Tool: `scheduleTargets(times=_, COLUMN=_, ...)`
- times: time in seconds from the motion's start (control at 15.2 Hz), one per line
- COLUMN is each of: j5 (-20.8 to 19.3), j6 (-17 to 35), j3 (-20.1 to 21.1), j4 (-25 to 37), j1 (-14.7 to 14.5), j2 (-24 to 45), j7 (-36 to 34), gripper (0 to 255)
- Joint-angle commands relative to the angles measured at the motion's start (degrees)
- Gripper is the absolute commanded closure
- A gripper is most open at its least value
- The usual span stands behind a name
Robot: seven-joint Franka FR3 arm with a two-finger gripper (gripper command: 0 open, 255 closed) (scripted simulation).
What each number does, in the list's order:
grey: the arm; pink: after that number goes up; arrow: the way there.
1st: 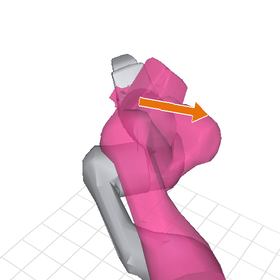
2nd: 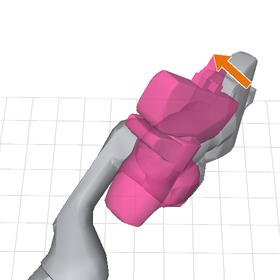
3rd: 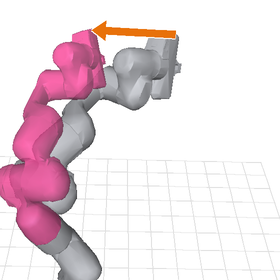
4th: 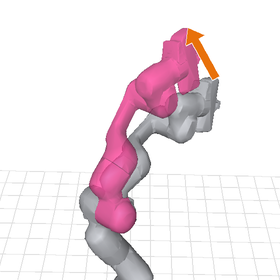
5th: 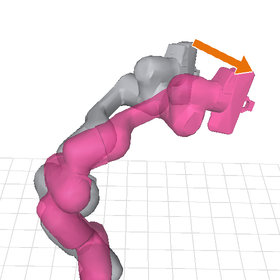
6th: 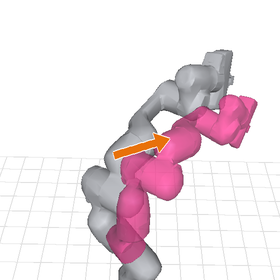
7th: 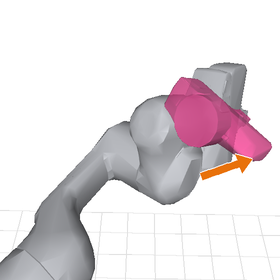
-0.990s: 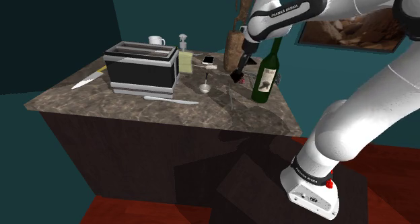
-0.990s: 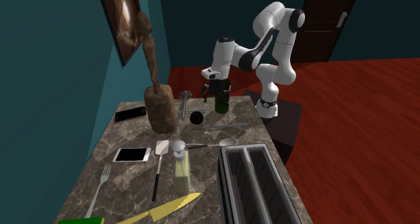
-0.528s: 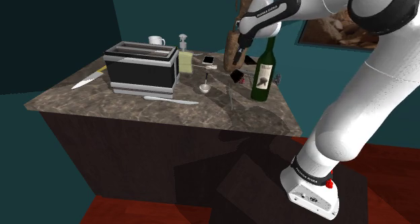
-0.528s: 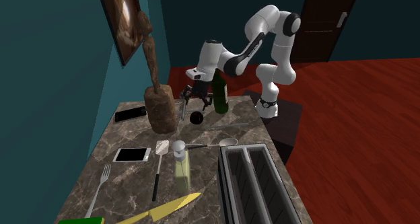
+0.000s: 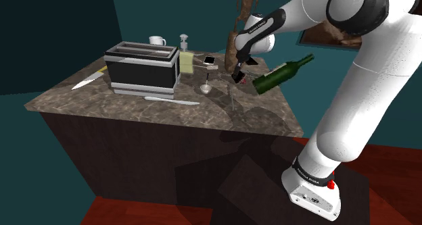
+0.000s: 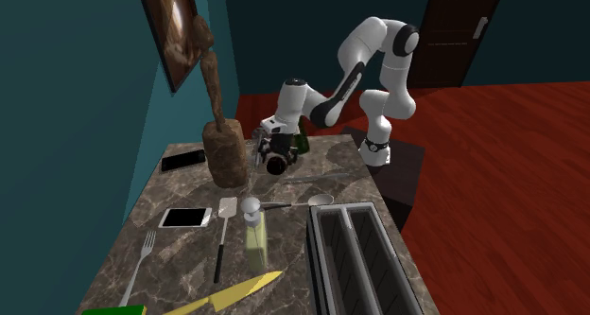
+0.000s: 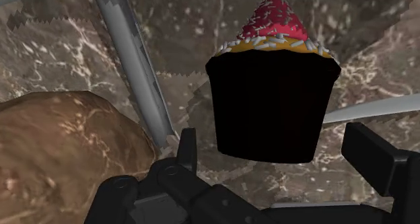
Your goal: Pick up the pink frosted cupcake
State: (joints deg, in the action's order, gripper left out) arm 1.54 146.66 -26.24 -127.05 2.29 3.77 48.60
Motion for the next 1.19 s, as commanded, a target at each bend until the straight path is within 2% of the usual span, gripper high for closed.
scheduleTargets(times=0.0, j5=0.76, j6=0.95, j3=0.09, j4=-0.12, j1=0.09, j2=1.00, j7=0.47, gripper=0)
scheduleTargets(times=0.07, j5=0.76, j6=0.95, j3=0.09, j4=-0.12, j1=0.09, j2=0.99, j7=0.47, gripper=0)
scheduleTargets(times=0.13, j5=0.74, j6=0.94, j3=0.09, j4=-0.13, j1=0.09, j2=0.97, j7=0.46, gripper=255)
scheduleTargets(times=0.73, j5=0.76, j6=0.95, j3=0.10, j4=-0.12, j1=0.09, j2=1.00, j7=0.47, gripper=255)
scheduleTargets(times=1.12, j5=-1.47, j6=-3.49, j3=-0.13, j4=1.77, j1=-0.17, j2=-1.86, j7=-1.04, gripper=255)
